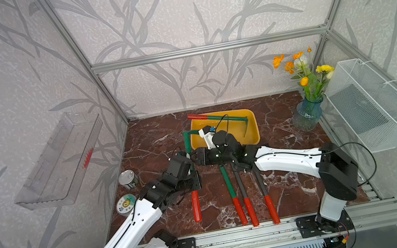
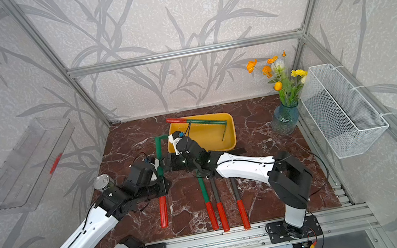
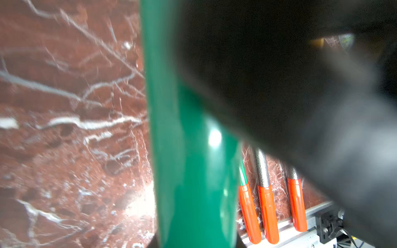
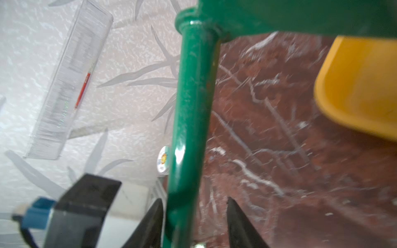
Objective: Put the small hoe into the storage box
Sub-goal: Pick up the hoe from the center of the board.
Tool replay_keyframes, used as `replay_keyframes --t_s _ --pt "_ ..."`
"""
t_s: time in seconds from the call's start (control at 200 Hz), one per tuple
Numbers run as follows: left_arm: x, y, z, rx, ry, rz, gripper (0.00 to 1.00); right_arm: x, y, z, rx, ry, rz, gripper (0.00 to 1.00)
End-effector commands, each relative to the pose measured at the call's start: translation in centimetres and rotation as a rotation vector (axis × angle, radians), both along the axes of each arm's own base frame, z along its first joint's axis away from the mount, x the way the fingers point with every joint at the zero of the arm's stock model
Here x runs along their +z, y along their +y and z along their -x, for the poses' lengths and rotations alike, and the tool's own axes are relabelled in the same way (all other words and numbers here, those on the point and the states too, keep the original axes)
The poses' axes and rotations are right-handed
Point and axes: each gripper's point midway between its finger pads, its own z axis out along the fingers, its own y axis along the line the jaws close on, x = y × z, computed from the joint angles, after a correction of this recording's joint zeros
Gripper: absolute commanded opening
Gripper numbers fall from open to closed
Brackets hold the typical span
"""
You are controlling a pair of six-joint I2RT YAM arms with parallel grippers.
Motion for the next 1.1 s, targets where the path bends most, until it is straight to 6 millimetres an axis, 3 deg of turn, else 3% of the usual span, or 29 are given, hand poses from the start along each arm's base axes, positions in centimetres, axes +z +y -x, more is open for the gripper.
replay_keyframes --t_s 0.0,0.195,0.335,0.54,0.655,0.74,0.82,1.1 --pt "3.0 -0.8 -3.4 -0.086 -0.126 -0.067 0.0 -0.9 -2.9 -0.3 -0.033 -0.039 0.1 0.58" --pt "5.5 -3.7 -8.1 -0.235 -0.168 -0.128 0.0 -0.2 -6.8 -0.2 -0.091 -0.069 0.127 0.6" --pt "6.9 -4.6 -12.1 -0.34 -0.193 -0.224 0.0 2.2 -10.5 0.6 -0.143 -0.138 0.146 0.57" --pt "9.1 -6.2 -17.0 -0.583 -0.24 -0.37 0.0 6.8 -20.1 -0.4 -0.342 -0.208 0.129 0.54" --pt "9.4 -7.2 -18.4 -0.772 -0.234 -0.35 0.0 8.7 -25.5 -0.9 -0.465 -0.234 0.116 0.54" --pt "8.7 -7.2 -19.5 -0.89 -0.219 -0.356 0.0 9.5 -28.1 -1.0 -0.518 -0.239 0.111 0.53" --pt "8.4 -7.2 -20.1 -0.957 -0.212 -0.252 0.0 9.7 -29.2 -1.1 -0.538 -0.235 0.117 0.53" --pt "1.2 -6.1 -23.3 -1.037 -0.084 -0.324 0.0 7.6 -30.3 -1.8 -0.568 -0.187 0.158 0.52"
